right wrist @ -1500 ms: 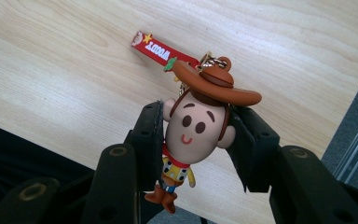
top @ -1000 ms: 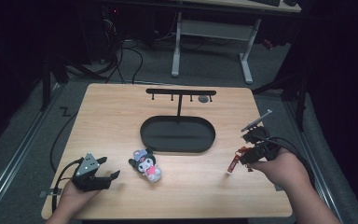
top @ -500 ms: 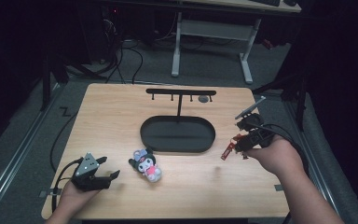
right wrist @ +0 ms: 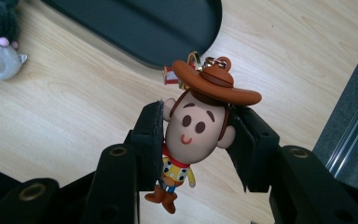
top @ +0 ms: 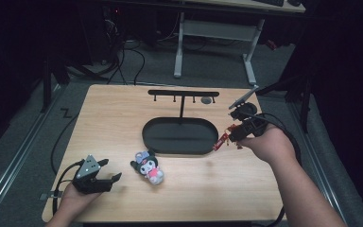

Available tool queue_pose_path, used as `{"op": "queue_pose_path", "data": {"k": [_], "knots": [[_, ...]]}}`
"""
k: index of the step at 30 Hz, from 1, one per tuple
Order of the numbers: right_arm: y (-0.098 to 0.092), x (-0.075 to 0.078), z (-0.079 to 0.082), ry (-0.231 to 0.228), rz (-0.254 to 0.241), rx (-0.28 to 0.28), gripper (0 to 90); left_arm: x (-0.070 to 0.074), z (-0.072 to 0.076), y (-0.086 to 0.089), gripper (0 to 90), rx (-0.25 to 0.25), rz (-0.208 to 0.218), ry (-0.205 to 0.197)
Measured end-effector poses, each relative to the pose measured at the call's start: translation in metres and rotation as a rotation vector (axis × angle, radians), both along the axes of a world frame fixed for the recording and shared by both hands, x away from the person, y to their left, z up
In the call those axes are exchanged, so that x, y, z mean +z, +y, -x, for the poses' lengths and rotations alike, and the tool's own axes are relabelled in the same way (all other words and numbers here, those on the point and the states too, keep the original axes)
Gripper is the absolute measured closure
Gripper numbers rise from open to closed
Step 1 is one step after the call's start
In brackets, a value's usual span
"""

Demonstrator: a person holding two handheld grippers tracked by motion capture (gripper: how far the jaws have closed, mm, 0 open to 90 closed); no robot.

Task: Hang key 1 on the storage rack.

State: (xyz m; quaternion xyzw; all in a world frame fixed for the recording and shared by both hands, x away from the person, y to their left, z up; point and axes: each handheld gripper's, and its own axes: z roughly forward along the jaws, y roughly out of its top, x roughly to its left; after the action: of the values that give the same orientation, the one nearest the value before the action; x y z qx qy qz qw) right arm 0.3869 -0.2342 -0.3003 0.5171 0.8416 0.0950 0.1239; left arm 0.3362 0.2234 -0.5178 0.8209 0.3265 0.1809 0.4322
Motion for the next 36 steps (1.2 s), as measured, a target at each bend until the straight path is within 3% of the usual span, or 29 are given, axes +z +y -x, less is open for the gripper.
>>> {"op": "queue_pose_path", "data": {"k": [14,36], "knots": [[0.012,0.001,-0.03,-0.017,0.003,0.002,57.7,0.001,0.0,0.001,24.8,0.002,0.007,-0.007],[0.036,-0.011,-0.062,-0.005,-0.016,0.041,57.7,0.002,0.0,0.007,24.4,0.017,0.02,-0.011]]}}
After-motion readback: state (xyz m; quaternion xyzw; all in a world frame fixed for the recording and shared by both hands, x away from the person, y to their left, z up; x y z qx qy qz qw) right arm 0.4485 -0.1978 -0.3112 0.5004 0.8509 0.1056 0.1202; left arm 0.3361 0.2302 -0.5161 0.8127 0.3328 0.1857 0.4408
